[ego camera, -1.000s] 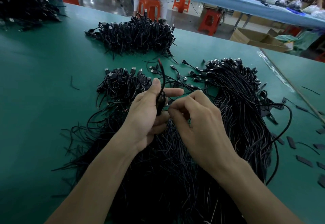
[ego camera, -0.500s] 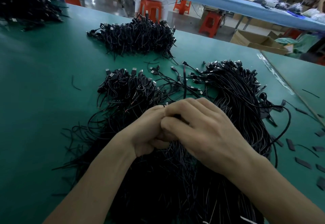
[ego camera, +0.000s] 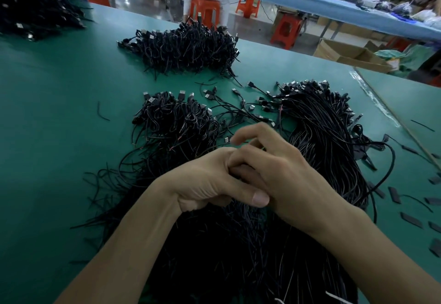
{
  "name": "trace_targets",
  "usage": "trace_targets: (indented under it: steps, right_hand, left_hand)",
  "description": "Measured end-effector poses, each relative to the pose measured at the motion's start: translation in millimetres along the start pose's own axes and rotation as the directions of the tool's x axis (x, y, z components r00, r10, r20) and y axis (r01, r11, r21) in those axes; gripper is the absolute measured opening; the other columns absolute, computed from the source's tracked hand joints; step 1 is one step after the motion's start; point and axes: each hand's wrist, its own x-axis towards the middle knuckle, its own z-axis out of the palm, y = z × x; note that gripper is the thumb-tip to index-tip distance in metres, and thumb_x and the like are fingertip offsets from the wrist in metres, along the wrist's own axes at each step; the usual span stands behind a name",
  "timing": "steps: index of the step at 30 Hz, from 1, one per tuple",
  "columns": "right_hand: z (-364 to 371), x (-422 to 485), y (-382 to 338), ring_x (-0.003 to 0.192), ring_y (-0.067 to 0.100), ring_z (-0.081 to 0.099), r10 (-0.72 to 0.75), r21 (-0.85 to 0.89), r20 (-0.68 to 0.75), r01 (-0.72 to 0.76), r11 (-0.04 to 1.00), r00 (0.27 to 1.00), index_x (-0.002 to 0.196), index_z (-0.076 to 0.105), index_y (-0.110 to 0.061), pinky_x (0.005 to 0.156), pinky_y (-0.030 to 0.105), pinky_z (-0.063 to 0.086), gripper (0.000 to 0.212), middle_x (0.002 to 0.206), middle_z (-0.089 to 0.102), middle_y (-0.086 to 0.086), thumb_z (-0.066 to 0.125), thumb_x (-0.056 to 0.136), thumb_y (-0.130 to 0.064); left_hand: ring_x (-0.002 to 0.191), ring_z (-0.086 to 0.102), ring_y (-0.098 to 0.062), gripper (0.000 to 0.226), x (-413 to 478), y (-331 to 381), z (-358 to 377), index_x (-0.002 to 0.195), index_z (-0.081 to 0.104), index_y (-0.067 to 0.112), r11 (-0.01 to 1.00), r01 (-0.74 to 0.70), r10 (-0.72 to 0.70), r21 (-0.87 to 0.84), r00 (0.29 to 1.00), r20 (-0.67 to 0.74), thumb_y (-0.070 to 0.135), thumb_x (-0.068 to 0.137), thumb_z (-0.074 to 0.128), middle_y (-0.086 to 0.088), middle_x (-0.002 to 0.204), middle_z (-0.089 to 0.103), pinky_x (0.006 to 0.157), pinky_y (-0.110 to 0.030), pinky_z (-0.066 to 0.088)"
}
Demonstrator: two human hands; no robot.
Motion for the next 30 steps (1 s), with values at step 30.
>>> trace_targets:
  steps: [30]
  right_hand:
    - [-3, 6, -19, 0.080, 0.023, 0.057, -0.121, -0.365, -0.070, 0.088, 0.927, 0.990, 0.089, 0.068, -0.012, 0.046, 0.025, 0.027, 0.018, 0.081, 0.063, -0.002, 0.062, 0.075, -0.001]
  left_hand:
    - [0.079, 0.063, -0.016, 0.043, 2, 1, -3, 0.100, 0.062, -0.001, 0.979, -0.202, 0.202, -0.004, 0.978, 0.048, -0.026, 0.066, 0.065, -0.008, 0.081, 0.063, 0.066, -0.021, 0.053]
